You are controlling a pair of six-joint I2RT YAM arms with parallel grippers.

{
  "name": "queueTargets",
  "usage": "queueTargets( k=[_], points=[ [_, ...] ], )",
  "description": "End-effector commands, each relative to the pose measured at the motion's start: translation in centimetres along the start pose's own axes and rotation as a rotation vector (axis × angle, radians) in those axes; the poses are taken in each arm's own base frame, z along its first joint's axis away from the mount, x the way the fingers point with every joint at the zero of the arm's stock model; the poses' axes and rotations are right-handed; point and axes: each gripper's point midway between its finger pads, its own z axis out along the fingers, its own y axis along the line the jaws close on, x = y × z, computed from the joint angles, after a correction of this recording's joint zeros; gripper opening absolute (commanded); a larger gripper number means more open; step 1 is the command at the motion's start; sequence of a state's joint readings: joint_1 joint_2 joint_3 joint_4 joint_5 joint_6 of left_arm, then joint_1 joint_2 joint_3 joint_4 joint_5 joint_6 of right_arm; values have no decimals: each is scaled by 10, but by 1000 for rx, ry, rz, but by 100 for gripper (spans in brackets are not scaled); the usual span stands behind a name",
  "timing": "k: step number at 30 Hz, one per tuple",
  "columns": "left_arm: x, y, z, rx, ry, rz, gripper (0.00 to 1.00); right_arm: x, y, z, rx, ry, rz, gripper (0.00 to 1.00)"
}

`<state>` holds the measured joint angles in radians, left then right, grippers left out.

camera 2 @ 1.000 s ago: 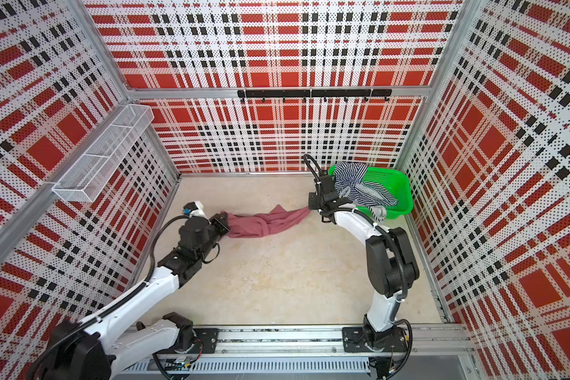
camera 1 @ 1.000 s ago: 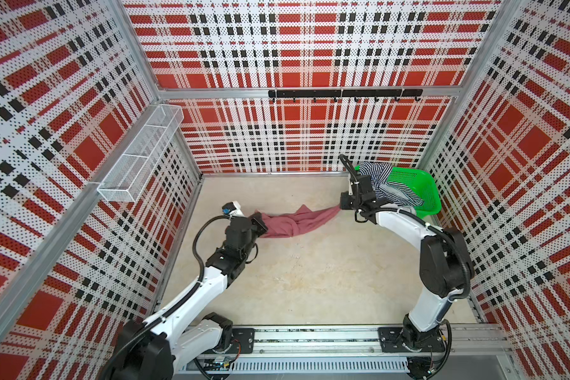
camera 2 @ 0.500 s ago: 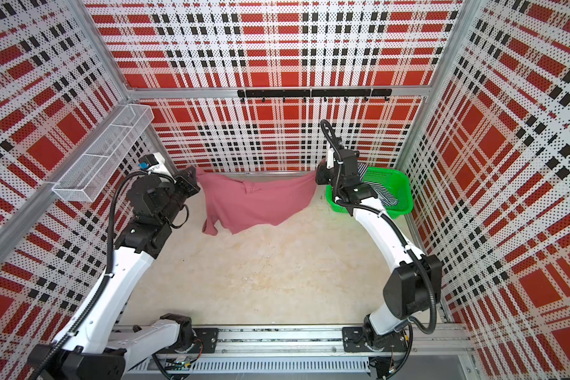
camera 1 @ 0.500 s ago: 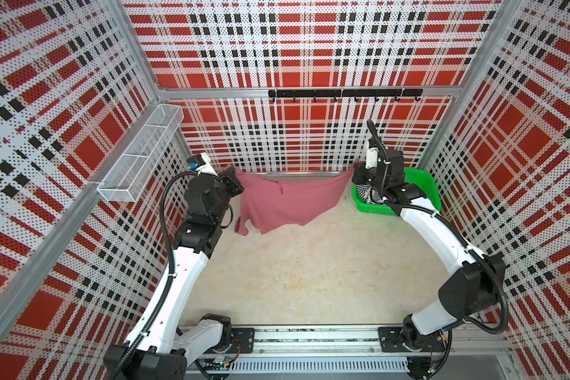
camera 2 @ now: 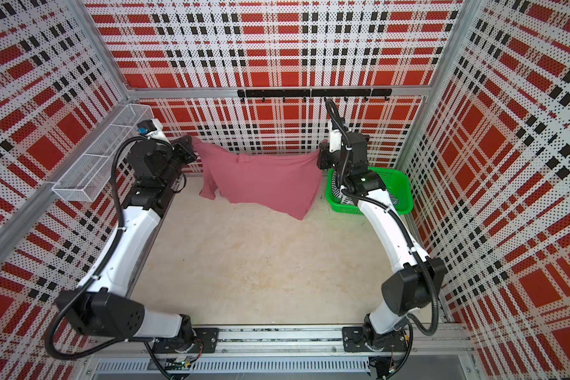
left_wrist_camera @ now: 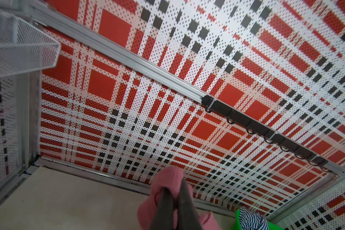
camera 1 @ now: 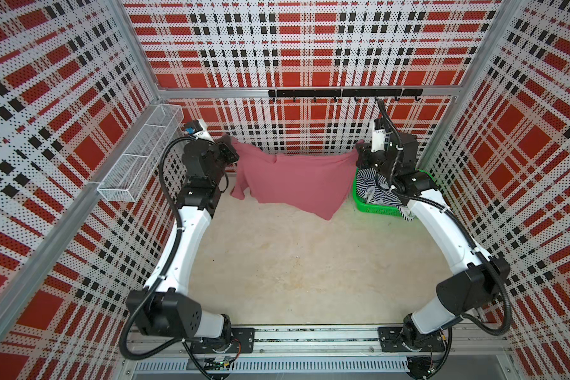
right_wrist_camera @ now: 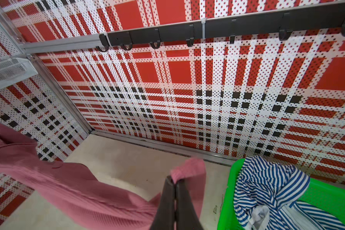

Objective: Fold and stack the tank tops
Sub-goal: 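Lift the tank top with both grippers and swing it toward the robot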

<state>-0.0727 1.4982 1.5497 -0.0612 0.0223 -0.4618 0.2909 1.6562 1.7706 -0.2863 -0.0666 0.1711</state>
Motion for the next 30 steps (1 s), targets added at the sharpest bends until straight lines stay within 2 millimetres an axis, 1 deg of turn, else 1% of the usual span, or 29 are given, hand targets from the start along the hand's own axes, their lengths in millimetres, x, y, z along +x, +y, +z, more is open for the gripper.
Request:
queueTargets(
  k=[1, 3, 4, 6, 8, 10, 12, 13, 14, 16, 17, 18, 19, 20, 22, 23, 24, 25, 26, 27, 28, 30],
  points=[
    [11, -8, 36, 63, 29, -1, 0, -4, -15, 22, 52, -8, -74, 0],
    [13, -7, 58, 78, 35, 0, 0, -10, -17, 30, 42, -26, -71, 0],
    [11, -10, 67, 95, 33, 1, 0, -15, -15, 32, 25, -37, -61, 0],
    [8, -16, 77, 123, 28, 6, 0, -21, -8, 30, -14, -55, -48, 0],
    [6, -23, 78, 150, 29, 8, 0, -19, -2, 27, -34, -52, -23, 0],
    [10, -26, 71, 153, 35, 20, 0, -4, 7, 22, -54, -27, -19, 0],
    [20, -19, 60, 139, 48, 23, 0, 16, 12, 16, -46, 6, -38, 0],
    [28, -15, 52, 130, 63, 27, 0, 26, 13, 11, -37, 29, -44, 0],
    [32, -11, 43, 118, 70, 33, 0, 34, 14, 6, -37, 47, -47, 0],
    [46, 3, 18, 71, 84, 49, 0, 51, 20, -8, -53, 79, -49, 0],
    [50, 7, 6, 56, 83, 50, 0, 58, 24, -15, -64, 92, -44, 0],
    [62, 16, -8, 36, 98, 44, 0, 71, 28, -21, -81, 118, -33, 0],
    [70, 21, -21, 21, 105, 36, 0, 84, 33, -26, -106, 147, -26, 0],
    [90, 33, -35, -6, 133, 20, 0, 102, 41, -33, -132, 182, -19, 0],
    [126, 53, -62, -57, 193, -14, 0, 144, 58, -47, -176, 272, -36, 0],
    [144, 63, -77, -90, 228, -32, 0, 165, 68, -57, -192, 332, -54, 0],
    [153, 69, -95, -114, 242, -43, 0, 182, 79, -70, -220, 386, -76, 0],
    [158, 72, -110, -133, 243, -50, 0, 190, 91, -82, -251, 414, -97, 0],
    [154, 75, -128, -165, 212, -56, 0, 194, 102, -96, -281, 428, -112, 0],
    [145, 75, -145, -186, 180, -63, 0, 193, 111, -111, -313, 435, -115, 0],
    [133, 73, -159, -200, 148, -67, 0, 189, 115, -121, -332, 440, -107, 0],
    [100, 65, -186, -218, 78, -78, 0, 171, 119, -142, -363, 434, -84, 0]
  ],
)
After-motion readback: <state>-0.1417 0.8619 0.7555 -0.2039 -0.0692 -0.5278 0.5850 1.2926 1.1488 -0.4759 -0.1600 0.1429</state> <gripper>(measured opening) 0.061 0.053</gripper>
